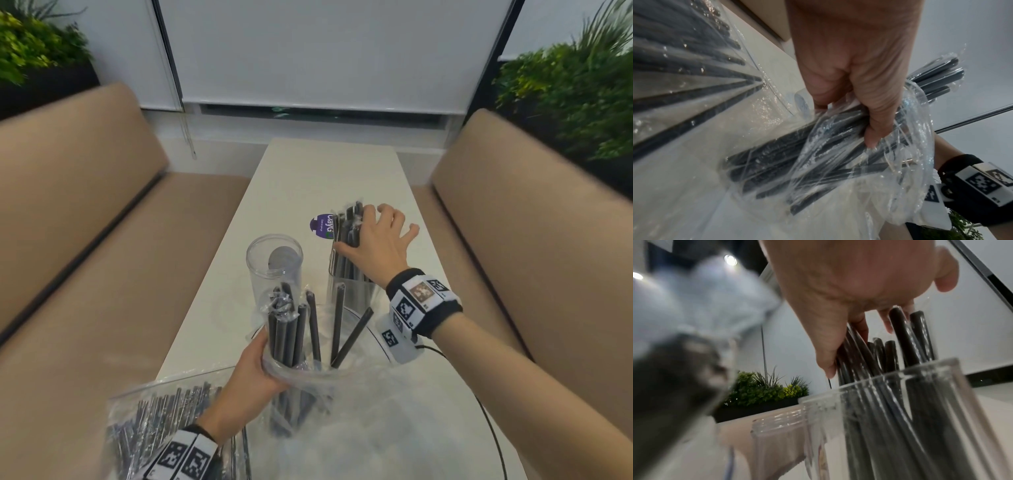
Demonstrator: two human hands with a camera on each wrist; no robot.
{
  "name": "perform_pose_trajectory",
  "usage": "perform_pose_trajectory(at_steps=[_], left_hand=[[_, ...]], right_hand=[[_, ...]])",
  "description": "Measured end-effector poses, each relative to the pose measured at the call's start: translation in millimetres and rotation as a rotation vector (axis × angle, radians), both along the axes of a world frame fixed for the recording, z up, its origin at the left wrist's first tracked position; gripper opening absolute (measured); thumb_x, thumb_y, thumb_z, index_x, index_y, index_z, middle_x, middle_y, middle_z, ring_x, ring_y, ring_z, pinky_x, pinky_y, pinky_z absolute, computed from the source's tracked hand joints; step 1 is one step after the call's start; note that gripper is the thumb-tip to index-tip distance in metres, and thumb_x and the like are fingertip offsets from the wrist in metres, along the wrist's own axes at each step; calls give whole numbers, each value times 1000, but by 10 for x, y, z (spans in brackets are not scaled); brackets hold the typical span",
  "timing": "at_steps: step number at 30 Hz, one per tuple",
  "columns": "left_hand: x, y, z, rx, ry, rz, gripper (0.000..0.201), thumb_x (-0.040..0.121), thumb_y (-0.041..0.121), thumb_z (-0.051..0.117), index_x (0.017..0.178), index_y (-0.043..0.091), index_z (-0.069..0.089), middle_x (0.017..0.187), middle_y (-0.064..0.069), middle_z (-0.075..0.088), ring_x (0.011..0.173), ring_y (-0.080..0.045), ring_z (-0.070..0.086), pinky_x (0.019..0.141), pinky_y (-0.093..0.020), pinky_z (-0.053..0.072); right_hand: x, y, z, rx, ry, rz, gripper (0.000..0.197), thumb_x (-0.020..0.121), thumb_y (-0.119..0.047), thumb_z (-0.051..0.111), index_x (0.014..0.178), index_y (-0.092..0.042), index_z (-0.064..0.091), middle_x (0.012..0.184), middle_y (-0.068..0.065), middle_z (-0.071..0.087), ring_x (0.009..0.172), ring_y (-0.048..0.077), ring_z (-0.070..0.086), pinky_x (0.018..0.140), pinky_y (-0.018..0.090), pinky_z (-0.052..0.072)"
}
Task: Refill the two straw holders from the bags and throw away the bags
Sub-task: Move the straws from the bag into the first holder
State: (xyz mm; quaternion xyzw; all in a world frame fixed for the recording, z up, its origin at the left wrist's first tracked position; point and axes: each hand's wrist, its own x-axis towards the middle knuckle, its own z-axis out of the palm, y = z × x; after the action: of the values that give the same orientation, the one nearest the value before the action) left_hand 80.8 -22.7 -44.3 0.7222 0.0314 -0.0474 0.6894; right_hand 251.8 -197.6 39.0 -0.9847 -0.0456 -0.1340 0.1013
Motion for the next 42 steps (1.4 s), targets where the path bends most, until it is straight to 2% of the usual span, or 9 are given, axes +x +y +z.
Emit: perform_pose_trajectory(at_steps=[5, 9, 12, 15, 19, 24, 28, 38, 42], left_hand=[[-5, 13, -16, 12, -12, 9, 60, 72, -2, 80, 116, 31, 58, 106, 7, 74, 97, -6, 71, 72, -11, 54], [-9, 30, -15, -12, -18, 37, 56, 72, -1, 80, 113, 31, 58, 106, 12, 74, 95, -5, 71, 73, -13, 55], [-13, 27, -44, -34, -35, 82, 55, 72, -4, 80, 112, 27, 59, 105, 10, 75, 95, -7, 72, 74, -13, 56], [-33, -11, -37, -52, -48, 62, 51, 73, -4, 78, 110, 26, 60, 102, 14, 76, 94, -6, 72, 73, -13, 55], [-58, -56, -11, -28, -50, -27, 52, 76, 2, 77, 119, 25, 58, 112, 10, 73, 102, -9, 70, 77, -17, 56], [-18, -122, 6, -28, -92, -109, 72, 77, -11, 74, 135, 20, 45, 123, 0, 67, 113, -11, 65, 84, -23, 56], [-3, -149, -11, -34, -100, -149, 70, 74, -11, 74, 130, 21, 48, 122, -1, 67, 114, -14, 65, 87, -27, 55], [-17, -114, -126, -44, -62, -101, 67, 70, -18, 72, 117, 26, 52, 107, 3, 70, 107, -11, 68, 72, -26, 55], [14, -95, -153, -5, -116, -48, 66, 64, -1, 84, 115, 30, 56, 109, -7, 68, 103, -17, 67, 83, -27, 54]], right_hand=[[-188, -162, 354, 250, 136, 82, 100, 74, -61, 71, 150, -28, 14, 156, 18, 12, 143, 38, 14, 110, 62, 14], [-648, -573, 664, 738, -91, 139, 48, 87, -32, 69, 129, -19, 50, 132, 6, 50, 113, 17, 52, 100, 18, 41], [-1071, -679, 295, 1143, 238, 98, 33, 87, -38, 68, 103, -10, 64, 97, 4, 68, 90, 24, 68, 77, 28, 55], [-1378, -483, -163, 963, 616, 113, 60, 71, -62, 70, 114, -22, 57, 107, -6, 65, 99, 16, 65, 75, 25, 51], [-1424, -60, -319, 874, 507, 341, 42, 74, -47, 79, 110, -36, 60, 112, -15, 64, 102, -3, 60, 83, 15, 47], [-1445, 340, -393, 709, 409, 388, 62, 69, -43, 80, 120, -21, 50, 112, -2, 46, 105, 7, 48, 82, 12, 41], [-1469, 348, -424, 901, 311, 314, 41, 75, -26, 80, 108, -15, 58, 105, 4, 50, 93, 4, 55, 73, 4, 42], [-1276, -9, -68, 1296, 201, 225, 24, 81, 4, 70, 99, -9, 62, 79, -2, 68, 66, -1, 66, 63, 16, 54], [-1110, -196, 450, 1349, 80, 286, 18, 81, 5, 68, 98, 4, 62, 81, 8, 68, 71, 18, 68, 71, 31, 59]])
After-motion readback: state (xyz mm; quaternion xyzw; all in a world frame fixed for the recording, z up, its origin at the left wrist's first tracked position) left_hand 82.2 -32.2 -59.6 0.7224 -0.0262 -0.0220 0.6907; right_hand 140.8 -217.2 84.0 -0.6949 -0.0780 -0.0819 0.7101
